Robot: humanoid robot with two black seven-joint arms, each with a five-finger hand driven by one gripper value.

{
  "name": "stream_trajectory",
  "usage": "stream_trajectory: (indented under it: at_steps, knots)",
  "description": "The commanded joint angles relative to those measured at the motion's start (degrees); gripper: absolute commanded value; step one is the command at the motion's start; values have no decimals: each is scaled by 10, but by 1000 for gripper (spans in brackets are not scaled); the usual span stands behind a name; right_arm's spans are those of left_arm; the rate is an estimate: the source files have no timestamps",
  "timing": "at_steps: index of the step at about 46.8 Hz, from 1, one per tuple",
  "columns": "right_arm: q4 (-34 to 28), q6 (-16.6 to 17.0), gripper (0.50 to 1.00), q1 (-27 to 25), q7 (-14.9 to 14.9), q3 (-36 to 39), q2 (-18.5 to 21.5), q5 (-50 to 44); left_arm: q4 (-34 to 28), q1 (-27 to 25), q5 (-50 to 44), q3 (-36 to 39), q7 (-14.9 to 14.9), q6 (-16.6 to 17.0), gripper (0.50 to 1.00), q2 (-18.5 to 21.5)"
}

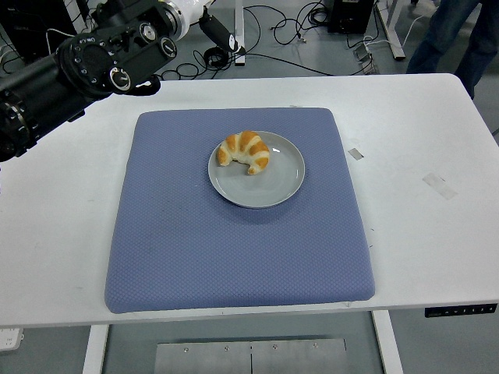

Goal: Place the bread on the plate

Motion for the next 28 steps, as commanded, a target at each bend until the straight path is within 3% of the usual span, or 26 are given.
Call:
stream_trajectory:
  at_steps: [1, 7, 14, 28]
  knots:
    - [0, 0, 1000, 0, 0, 0, 0, 0, 19, 15, -30, -4, -19, 0, 974, 0]
    - [0, 0, 1000, 0, 0, 0, 0, 0, 57, 42, -80, -6, -27, 0, 974, 0]
    - [0, 0, 1000, 0, 0, 0, 0, 0, 77, 63, -138, -21, -72, 1, 974, 0]
    - [0, 0, 1000, 0, 0, 0, 0, 0, 95, 102, -196, -114, -75, 1, 972, 0]
